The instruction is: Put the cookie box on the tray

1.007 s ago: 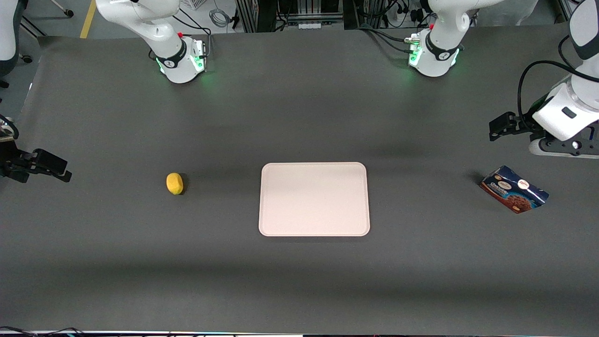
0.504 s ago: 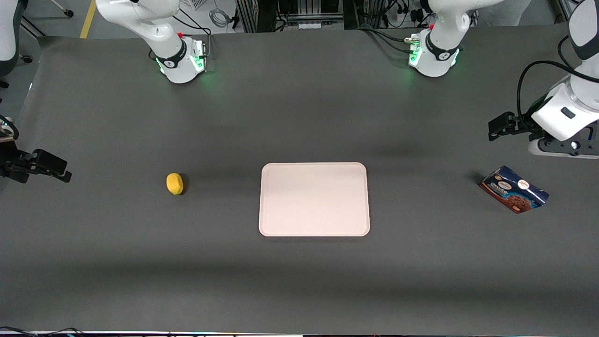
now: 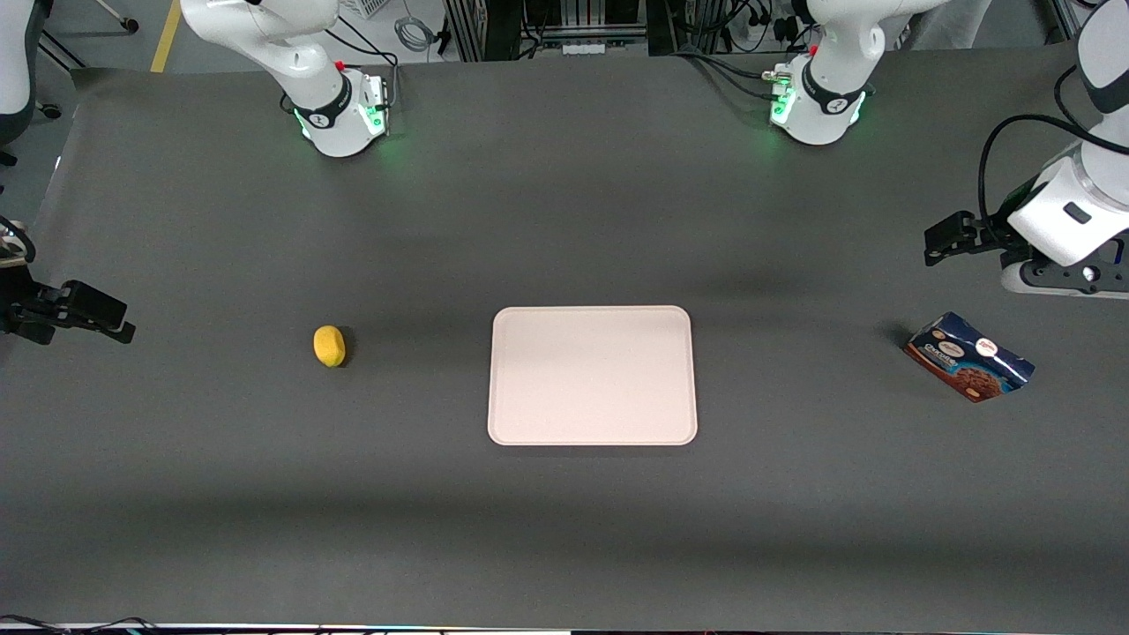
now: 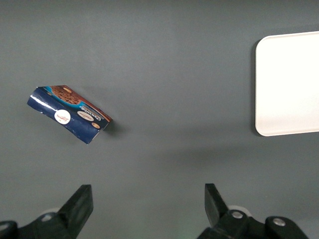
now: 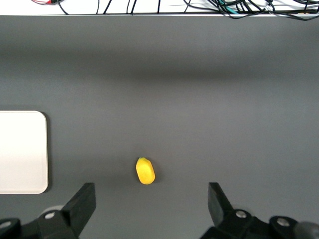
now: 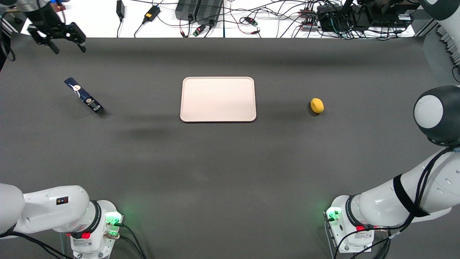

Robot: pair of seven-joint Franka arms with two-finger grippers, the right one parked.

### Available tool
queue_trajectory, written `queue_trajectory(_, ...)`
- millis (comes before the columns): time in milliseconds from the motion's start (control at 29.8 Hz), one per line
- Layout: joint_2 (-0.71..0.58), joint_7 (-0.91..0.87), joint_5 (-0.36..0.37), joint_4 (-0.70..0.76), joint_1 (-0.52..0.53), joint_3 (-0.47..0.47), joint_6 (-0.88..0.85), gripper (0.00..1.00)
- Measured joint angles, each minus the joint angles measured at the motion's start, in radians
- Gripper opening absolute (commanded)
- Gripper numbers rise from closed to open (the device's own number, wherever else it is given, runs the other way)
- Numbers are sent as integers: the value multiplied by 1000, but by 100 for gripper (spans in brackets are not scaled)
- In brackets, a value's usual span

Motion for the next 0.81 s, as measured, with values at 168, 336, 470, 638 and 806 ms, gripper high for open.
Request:
queue_trajectory(168, -1, -109, 3, -10, 12, 74, -33, 100)
queue_trajectory(336, -7, -152, 60, -64, 16, 120, 3, 100)
queue_trajectory(470, -14, -130, 85, -155, 16, 149, 130, 100)
queue_trajectory(638, -8, -98, 89, -320, 16, 179, 372, 100)
queue_trajectory(806, 7, -92, 89, -439, 16, 192, 520, 100)
